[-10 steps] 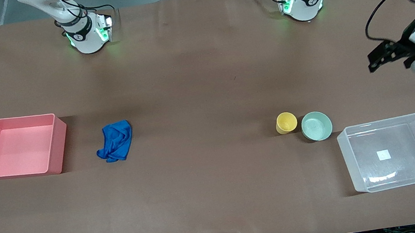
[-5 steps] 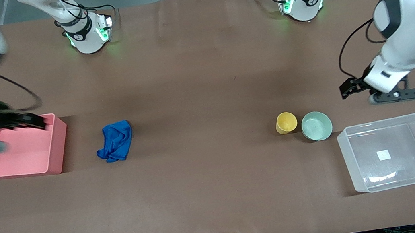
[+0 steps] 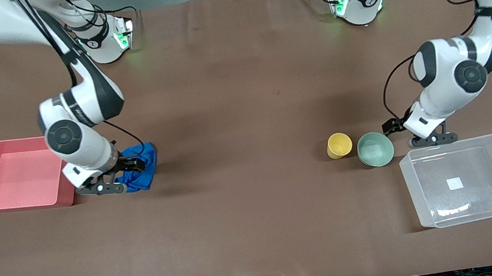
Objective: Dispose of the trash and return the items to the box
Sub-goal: 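Reach the right gripper to the blue cloth while the left gripper reaches the bowl, then grasp the blue cloth with the right gripper while the left gripper grasps the bowl, then carry the cloth into the bin while the left gripper carries the bowl to the box, then release the cloth and bowl, raising both grippers away, then move the left gripper to the yellow cup, then grasp the yellow cup with the left gripper, then carry the yellow cup into the clear box onto the green bowl, then open the left gripper and lift it off the cup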
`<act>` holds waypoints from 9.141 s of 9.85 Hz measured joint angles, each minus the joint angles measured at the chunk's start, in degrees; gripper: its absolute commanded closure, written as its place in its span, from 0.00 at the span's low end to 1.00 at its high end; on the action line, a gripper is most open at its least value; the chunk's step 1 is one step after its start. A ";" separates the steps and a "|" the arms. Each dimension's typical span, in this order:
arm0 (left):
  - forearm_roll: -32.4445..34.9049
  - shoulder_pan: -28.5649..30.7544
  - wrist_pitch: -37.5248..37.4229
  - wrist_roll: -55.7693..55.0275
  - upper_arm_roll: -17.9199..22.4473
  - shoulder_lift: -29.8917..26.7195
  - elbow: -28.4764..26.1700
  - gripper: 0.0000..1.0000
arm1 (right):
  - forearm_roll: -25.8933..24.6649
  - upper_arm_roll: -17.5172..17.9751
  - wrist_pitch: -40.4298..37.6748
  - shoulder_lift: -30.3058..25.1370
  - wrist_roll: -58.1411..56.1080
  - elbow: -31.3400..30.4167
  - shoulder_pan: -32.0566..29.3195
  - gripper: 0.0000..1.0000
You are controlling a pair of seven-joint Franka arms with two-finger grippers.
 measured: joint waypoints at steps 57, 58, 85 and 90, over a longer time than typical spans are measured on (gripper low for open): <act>3.93 3.99 0.23 -6.92 -17.11 6.96 5.67 0.99 | 12.71 -18.45 -49.28 -19.86 -32.13 30.67 -4.67 0.00; 3.97 4.06 0.27 -6.92 -17.11 7.04 5.97 1.00 | 12.70 -18.43 -49.28 -19.90 -32.15 30.67 -4.72 0.00; 10.22 20.81 -19.79 19.30 -13.39 21.94 49.49 0.00 | 12.70 -18.42 -49.61 -19.96 -32.29 30.65 -5.13 0.00; 10.16 20.43 -30.33 16.74 -15.71 -0.98 39.08 0.00 | 12.70 -18.42 -49.62 -19.98 -32.30 30.64 -5.14 0.00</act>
